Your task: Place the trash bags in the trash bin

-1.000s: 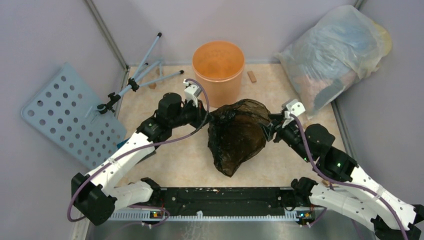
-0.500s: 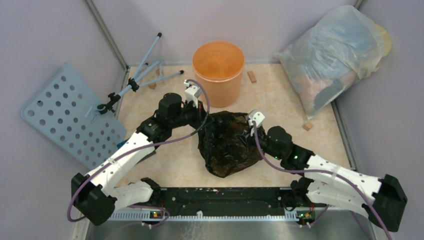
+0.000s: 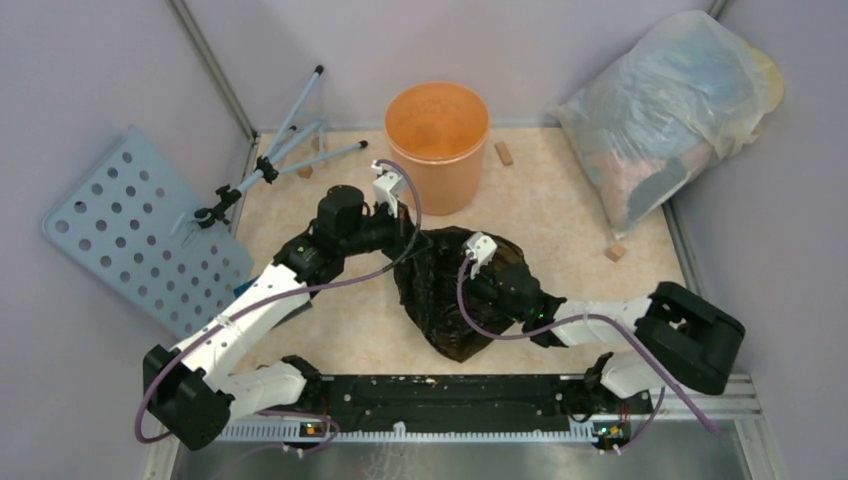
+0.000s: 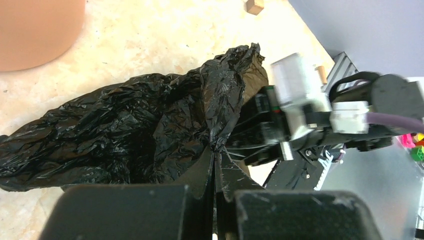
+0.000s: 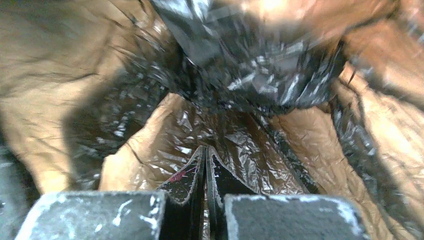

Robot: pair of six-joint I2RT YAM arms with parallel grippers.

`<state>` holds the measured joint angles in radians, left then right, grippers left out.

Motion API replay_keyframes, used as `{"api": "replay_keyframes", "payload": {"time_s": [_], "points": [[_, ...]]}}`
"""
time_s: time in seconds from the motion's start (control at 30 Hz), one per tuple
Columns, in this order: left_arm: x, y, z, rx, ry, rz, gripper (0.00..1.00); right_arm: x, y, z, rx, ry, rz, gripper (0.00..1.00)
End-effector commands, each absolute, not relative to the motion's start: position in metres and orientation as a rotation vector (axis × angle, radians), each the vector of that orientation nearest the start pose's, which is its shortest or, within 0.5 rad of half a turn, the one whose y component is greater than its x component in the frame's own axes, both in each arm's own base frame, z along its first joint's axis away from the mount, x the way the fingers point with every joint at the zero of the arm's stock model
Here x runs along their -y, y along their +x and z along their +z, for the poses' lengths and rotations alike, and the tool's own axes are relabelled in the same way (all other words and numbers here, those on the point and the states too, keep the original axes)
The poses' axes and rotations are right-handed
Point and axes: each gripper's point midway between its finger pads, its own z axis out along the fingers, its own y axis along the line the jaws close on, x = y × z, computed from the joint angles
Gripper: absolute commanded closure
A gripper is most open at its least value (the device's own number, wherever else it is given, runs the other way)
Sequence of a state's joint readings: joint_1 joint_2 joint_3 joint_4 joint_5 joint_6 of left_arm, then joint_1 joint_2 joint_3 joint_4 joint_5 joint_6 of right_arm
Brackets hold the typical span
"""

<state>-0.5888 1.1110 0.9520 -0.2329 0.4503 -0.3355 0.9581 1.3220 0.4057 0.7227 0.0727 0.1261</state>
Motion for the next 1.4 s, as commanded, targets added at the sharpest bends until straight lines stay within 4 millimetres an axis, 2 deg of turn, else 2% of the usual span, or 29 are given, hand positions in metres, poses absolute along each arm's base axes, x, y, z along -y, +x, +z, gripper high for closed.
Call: {"api": "replay_keyframes", "payload": {"time_s": [0.0,0.33,0.6,0.7,0.83,1.07,1.37], "points": [[0.277,0.241,0.289,-1.86,0.599,-1.096,1.0,-0.321,0.246,0.123,-1.67,-0.535,0.73,1.0],[0.276,0.235,0.319,-1.786,0.603,-1.123,1.0,-0.305,0.242,0.061,-1.86,-0.398,0.713,1.0],[0.277,0.232,0.346,-1.725,0.603,-1.151,1.0,-0.288,0.236,0.029,-1.967,-0.393,0.626,1.0],[0.279,0.23,0.363,-1.689,0.608,-1.177,1.0,-0.283,0.237,0.018,-2.013,-0.393,0.575,1.0],[0.282,0.222,0.386,-1.641,0.626,-1.229,1.0,-0.275,0.241,0.01,-2.051,-0.367,0.509,1.0],[0.281,0.196,0.423,-1.548,0.65,-1.347,1.0,-0.263,0.245,0.01,-2.068,-0.334,0.431,1.0],[0.269,0.167,0.451,-1.481,0.689,-1.388,1.0,-0.254,0.247,0.021,-2.045,-0.316,0.398,1.0]]}}
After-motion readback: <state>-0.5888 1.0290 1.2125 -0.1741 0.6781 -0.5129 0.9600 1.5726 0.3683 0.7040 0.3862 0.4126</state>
